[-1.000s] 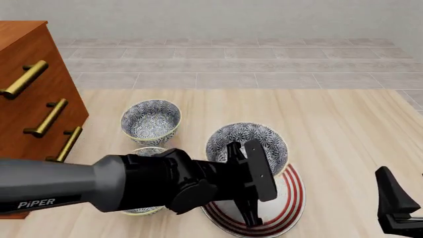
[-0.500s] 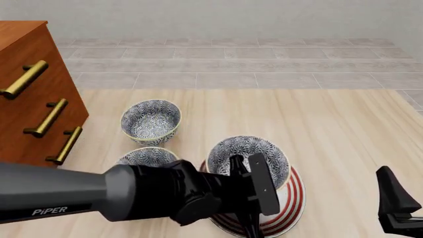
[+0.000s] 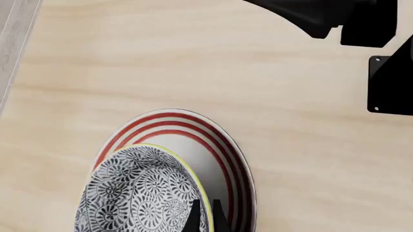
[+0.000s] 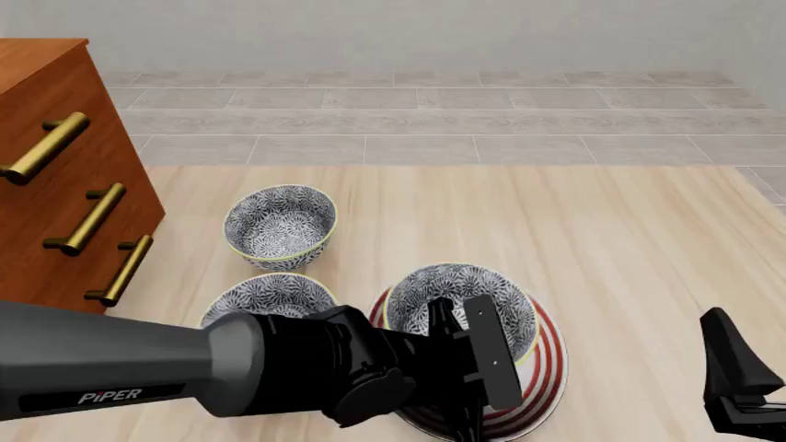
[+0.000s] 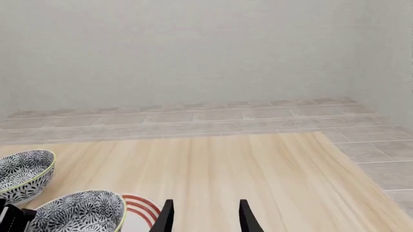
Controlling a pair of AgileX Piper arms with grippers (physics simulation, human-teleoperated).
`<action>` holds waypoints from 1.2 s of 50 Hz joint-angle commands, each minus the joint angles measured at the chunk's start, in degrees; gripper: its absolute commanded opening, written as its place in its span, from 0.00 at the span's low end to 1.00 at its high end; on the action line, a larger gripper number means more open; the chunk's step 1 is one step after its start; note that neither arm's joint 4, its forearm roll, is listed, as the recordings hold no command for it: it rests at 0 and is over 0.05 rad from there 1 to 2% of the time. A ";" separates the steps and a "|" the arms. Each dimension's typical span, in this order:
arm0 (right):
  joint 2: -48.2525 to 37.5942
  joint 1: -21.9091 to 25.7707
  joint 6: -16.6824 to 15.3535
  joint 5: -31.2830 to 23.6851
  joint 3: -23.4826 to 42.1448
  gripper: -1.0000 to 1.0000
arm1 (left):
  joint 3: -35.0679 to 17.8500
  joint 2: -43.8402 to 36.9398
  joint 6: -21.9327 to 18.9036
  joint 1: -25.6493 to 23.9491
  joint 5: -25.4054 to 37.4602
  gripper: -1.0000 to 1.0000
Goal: Put the bowl at the front on the plate.
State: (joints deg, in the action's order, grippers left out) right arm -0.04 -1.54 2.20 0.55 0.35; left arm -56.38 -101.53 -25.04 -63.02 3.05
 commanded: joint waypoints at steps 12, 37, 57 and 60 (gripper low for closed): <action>0.00 -0.09 0.28 -0.01 0.13 1.00 | -0.29 -1.36 1.97 -0.71 0.06 0.00; 0.01 -0.43 0.65 0.43 -0.09 1.00 | -0.07 -2.39 1.88 -0.92 0.11 0.00; 0.01 -0.48 0.61 0.24 0.13 1.00 | 0.44 -3.12 2.57 -1.45 -0.18 0.00; 0.01 -0.48 0.54 0.43 -0.06 1.00 | 0.70 -2.89 2.93 -2.02 -0.06 0.00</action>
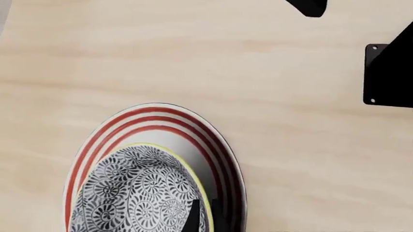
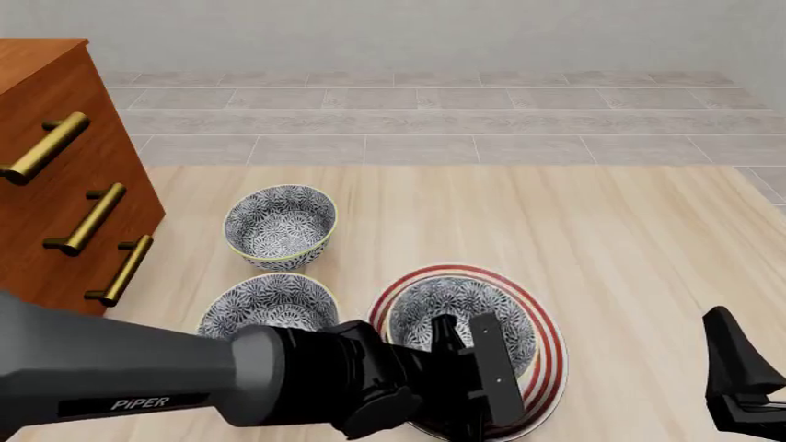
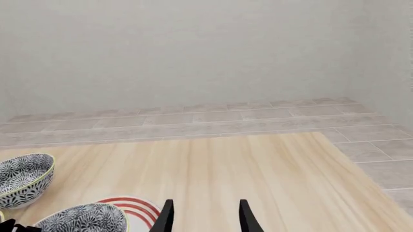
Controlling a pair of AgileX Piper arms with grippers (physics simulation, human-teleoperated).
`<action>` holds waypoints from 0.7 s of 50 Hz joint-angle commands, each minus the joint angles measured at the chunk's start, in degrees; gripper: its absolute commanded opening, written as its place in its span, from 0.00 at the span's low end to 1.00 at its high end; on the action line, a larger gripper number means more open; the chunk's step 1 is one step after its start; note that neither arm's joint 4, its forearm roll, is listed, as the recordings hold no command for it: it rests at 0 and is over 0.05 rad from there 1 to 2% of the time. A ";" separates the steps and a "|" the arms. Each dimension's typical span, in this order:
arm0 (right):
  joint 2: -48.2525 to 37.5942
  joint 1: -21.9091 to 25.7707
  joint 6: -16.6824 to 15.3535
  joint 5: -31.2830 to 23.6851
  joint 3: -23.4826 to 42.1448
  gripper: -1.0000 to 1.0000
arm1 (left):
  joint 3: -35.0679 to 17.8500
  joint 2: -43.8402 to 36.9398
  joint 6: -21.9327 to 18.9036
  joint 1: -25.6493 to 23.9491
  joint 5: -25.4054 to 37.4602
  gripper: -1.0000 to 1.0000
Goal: Put the bowl at the front on the plate.
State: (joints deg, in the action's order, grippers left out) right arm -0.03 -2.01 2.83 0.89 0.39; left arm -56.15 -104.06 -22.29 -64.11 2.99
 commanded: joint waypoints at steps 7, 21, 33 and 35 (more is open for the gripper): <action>0.00 0.05 -0.23 0.08 -0.11 1.00 | 0.53 -0.89 -0.25 -0.34 -0.31 0.00; -0.01 0.24 -0.35 -0.25 0.11 1.00 | 0.00 -1.14 -0.45 0.09 0.38 1.00; -0.01 0.31 -0.37 0.01 -0.13 1.00 | 0.35 -0.17 -1.42 0.36 0.52 1.00; -0.01 0.32 -0.38 -0.08 -0.04 1.00 | 0.13 0.13 -1.44 0.52 0.68 1.00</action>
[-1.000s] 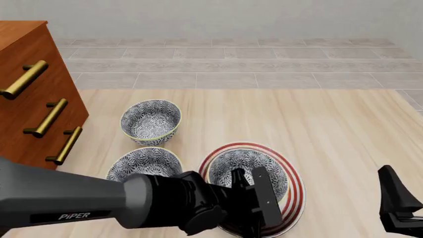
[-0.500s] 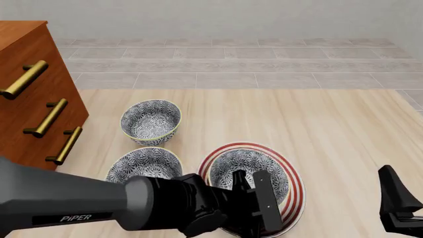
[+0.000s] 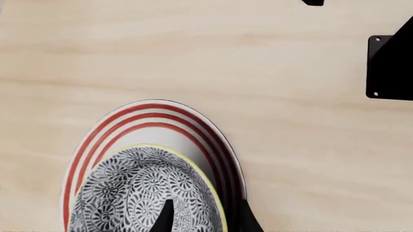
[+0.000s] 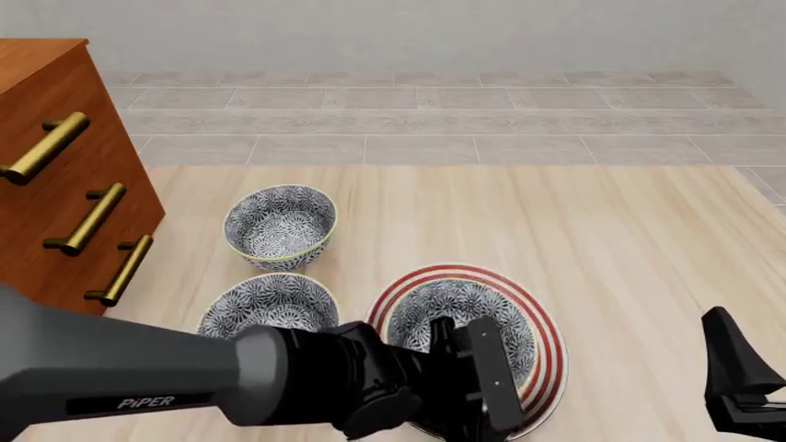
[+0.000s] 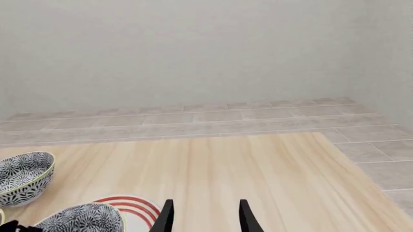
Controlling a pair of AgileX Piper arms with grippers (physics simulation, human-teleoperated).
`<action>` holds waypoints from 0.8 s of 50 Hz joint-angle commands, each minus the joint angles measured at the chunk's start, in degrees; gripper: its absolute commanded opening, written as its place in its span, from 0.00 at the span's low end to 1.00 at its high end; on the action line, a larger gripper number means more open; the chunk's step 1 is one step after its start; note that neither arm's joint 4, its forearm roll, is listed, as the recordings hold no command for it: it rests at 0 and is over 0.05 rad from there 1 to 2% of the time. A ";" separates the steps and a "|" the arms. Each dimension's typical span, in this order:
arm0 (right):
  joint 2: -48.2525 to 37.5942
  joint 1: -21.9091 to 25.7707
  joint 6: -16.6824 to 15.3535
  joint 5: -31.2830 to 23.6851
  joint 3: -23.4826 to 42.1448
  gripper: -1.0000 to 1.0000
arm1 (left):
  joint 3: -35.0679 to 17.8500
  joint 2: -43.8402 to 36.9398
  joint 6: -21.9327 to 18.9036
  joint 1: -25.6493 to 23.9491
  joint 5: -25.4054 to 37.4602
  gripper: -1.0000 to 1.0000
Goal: Put the bowl at the front on the plate.
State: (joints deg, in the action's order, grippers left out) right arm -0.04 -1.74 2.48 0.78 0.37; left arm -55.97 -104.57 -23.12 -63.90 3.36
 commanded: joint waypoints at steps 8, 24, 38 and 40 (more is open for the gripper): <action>0.00 0.13 -0.07 0.05 -0.04 1.00 | -0.49 3.08 0.44 -0.85 1.67 1.00; 0.00 0.25 -0.10 0.03 -0.02 1.00 | -2.52 8.56 2.05 -3.13 6.40 1.00; 0.01 0.20 -0.18 0.06 0.00 1.00 | -7.41 13.87 2.21 -3.07 12.12 1.00; 0.01 0.17 -0.18 0.01 0.06 1.00 | -8.72 14.94 3.06 -3.24 13.22 1.00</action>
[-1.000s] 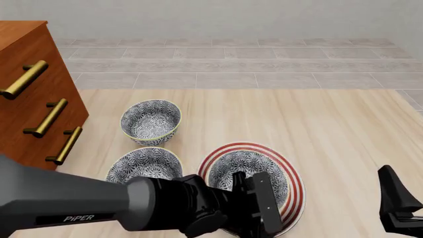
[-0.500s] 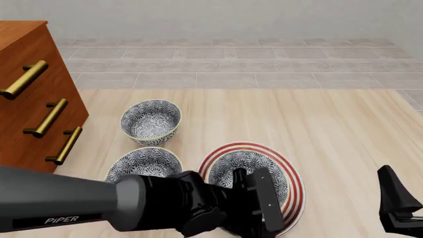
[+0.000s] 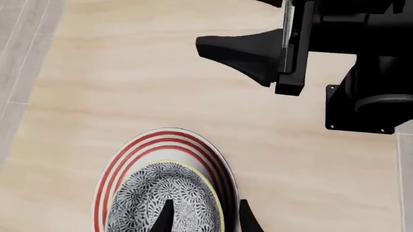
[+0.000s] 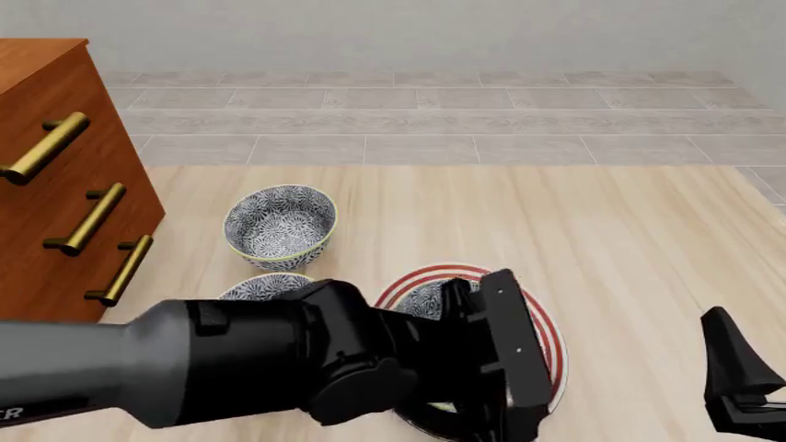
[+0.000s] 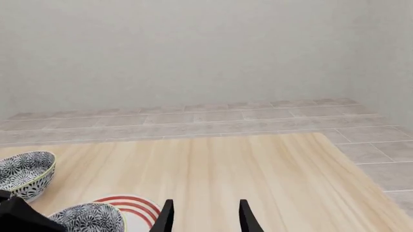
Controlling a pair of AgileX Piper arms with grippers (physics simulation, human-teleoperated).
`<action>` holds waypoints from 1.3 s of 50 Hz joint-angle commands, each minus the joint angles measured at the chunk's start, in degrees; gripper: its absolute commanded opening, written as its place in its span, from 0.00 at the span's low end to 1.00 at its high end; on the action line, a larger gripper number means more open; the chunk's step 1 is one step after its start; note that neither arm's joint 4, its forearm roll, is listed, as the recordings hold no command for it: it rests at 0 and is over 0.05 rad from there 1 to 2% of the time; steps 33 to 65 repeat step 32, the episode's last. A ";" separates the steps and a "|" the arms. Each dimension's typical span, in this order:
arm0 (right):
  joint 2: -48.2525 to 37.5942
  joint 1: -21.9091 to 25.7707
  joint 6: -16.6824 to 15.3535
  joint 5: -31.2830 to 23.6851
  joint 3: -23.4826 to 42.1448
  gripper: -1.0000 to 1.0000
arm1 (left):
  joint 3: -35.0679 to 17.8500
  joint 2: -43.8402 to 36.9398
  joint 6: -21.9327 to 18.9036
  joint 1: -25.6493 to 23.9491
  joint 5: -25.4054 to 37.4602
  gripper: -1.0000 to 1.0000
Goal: Put the bowl at the front on the plate.
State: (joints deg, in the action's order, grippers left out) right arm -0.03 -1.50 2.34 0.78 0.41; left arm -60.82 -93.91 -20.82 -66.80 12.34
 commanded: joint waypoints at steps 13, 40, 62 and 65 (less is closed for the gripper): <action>0.00 -0.21 0.04 0.09 -0.07 1.00 | -11.80 9.76 2.04 0.35 9.91 1.00; 0.01 -0.46 0.40 0.02 0.05 1.00 | -23.64 15.22 2.60 6.38 11.46 1.00; 0.01 -0.46 0.40 0.02 0.05 1.00 | -23.64 15.22 2.60 6.38 11.46 1.00; 0.01 -0.46 0.40 0.02 0.05 1.00 | -23.64 15.22 2.60 6.38 11.46 1.00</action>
